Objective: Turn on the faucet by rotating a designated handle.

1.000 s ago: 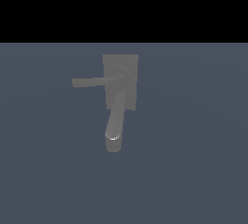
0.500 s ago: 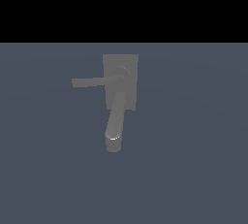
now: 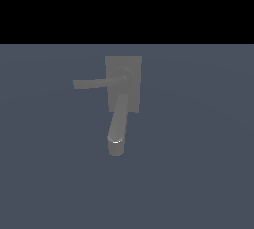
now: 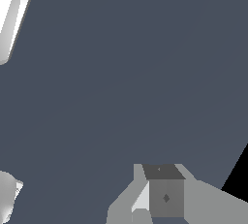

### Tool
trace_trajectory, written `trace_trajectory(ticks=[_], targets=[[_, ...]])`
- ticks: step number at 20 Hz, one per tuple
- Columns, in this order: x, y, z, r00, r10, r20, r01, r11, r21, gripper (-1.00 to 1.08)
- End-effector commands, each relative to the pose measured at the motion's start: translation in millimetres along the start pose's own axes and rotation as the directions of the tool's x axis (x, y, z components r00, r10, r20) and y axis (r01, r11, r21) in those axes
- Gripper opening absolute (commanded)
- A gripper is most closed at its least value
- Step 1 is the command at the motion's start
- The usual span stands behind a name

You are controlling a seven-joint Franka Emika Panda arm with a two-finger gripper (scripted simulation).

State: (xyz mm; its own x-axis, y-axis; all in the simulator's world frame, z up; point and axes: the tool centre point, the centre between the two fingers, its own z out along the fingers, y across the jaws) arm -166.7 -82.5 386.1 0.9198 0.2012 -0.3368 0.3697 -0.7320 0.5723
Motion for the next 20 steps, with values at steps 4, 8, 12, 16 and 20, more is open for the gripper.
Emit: trace_trajectory(ticks=[4, 8, 12, 16, 20], targets=[[16.3, 5.5, 10.1, 0.998, -0.061, 0.025, 0.063, 0.992, -0.113, -1.0], [25.1, 7.9, 14.2, 0.995, -0.092, 0.038, 0.097, 0.98, -0.171, -1.0], [32.1, 8.6, 18.3, 0.992, -0.119, 0.053, 0.127, 0.969, -0.212, -1.0], [35.0, 10.0, 18.1, 0.991, -0.126, 0.053, 0.135, 0.963, -0.232, -1.0], [35.8, 14.4, 11.3, 0.993, -0.114, 0.032, 0.119, 0.961, -0.251, -1.0]])
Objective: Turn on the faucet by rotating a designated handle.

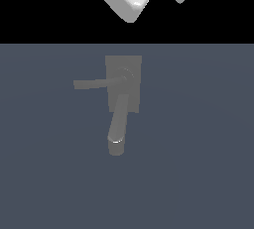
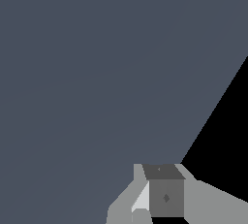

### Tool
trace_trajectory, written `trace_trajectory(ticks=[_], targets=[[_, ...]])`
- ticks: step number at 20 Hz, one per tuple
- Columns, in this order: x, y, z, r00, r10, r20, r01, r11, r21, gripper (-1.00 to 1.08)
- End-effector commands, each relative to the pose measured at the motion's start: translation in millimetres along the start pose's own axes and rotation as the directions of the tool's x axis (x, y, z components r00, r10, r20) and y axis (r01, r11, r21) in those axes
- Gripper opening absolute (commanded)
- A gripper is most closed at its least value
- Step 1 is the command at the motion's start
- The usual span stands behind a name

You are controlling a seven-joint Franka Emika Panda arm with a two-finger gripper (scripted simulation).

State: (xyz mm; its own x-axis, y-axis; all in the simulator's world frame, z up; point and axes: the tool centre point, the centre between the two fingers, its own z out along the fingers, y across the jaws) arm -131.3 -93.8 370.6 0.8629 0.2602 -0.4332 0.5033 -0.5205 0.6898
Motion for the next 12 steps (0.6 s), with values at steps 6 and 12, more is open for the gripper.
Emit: trace_trajectory(ticks=[6, 12], targets=[[-2.0, 20.3, -19.9, 0.996, 0.057, -0.061, -0.061, 0.996, -0.059, -1.0], [-8.3, 49.5, -52.1, 0.979, 0.132, -0.154, -0.155, 0.977, -0.146, -1.0]])
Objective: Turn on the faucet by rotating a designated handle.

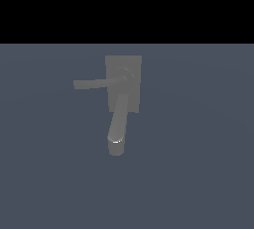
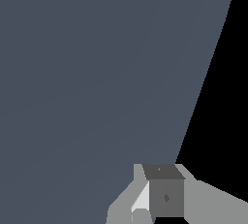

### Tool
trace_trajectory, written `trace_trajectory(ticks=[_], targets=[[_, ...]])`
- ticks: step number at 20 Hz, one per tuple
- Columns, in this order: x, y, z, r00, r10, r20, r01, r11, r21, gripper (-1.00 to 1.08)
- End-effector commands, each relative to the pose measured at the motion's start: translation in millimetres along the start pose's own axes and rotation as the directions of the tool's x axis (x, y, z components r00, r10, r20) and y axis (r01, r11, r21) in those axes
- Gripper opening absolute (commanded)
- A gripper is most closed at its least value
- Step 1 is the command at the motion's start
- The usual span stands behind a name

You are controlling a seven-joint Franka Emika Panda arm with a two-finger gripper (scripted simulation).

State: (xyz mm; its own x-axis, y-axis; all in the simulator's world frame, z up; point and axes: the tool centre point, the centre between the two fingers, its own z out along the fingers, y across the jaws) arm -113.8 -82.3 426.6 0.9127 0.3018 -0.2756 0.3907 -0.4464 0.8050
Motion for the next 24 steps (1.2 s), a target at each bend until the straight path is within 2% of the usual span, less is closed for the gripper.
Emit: trace_trajectory(ticks=[1, 6, 12, 18, 24], targets=[[-0.2, 16.4, -15.0, 0.998, 0.041, -0.043, -0.043, 0.998, -0.049, -1.0], [-4.6, 55.6, -57.5, 0.98, 0.127, -0.154, -0.153, 0.973, -0.173, -1.0], [-16.0, 97.4, -121.3, 0.935, 0.193, -0.298, -0.29, 0.899, -0.328, -1.0], [-29.0, 123.3, -191.8, 0.882, 0.196, -0.429, -0.403, 0.785, -0.47, -1.0], [-36.8, 129.0, -264.3, 0.837, 0.137, -0.53, -0.482, 0.643, -0.596, -1.0]])
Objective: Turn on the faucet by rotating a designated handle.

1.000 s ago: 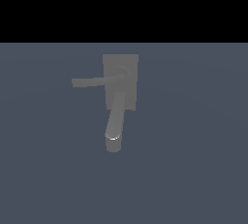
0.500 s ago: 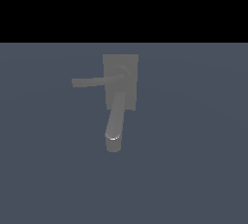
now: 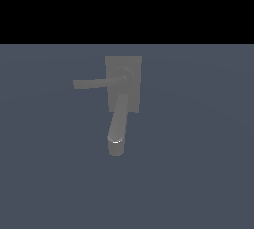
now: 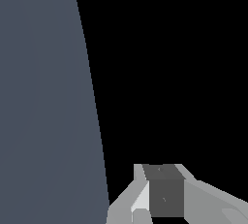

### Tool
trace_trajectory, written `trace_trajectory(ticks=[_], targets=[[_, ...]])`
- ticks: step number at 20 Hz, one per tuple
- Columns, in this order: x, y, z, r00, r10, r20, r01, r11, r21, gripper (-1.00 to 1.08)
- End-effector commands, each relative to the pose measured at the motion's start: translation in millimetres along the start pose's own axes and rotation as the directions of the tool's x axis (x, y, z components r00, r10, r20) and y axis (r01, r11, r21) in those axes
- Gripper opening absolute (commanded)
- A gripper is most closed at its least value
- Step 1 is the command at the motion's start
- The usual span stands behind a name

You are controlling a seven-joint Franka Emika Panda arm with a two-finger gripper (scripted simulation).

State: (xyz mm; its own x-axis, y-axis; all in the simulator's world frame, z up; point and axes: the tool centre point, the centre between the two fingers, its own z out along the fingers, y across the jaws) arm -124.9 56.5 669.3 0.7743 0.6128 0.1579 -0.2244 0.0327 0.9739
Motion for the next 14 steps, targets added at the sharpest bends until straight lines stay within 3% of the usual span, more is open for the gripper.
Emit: trace_trajectory(ticks=[1, 8, 14], targets=[[13.5, 17.3, -21.2, 0.999, 0.004, -0.053, -0.009, 0.996, -0.085, -1.0], [56.0, 40.0, -86.1, 0.98, -0.056, -0.193, -0.005, 0.953, -0.302, -1.0], [96.7, 27.8, -141.4, 0.941, -0.178, -0.287, 0.027, 0.886, -0.463, -1.0]])
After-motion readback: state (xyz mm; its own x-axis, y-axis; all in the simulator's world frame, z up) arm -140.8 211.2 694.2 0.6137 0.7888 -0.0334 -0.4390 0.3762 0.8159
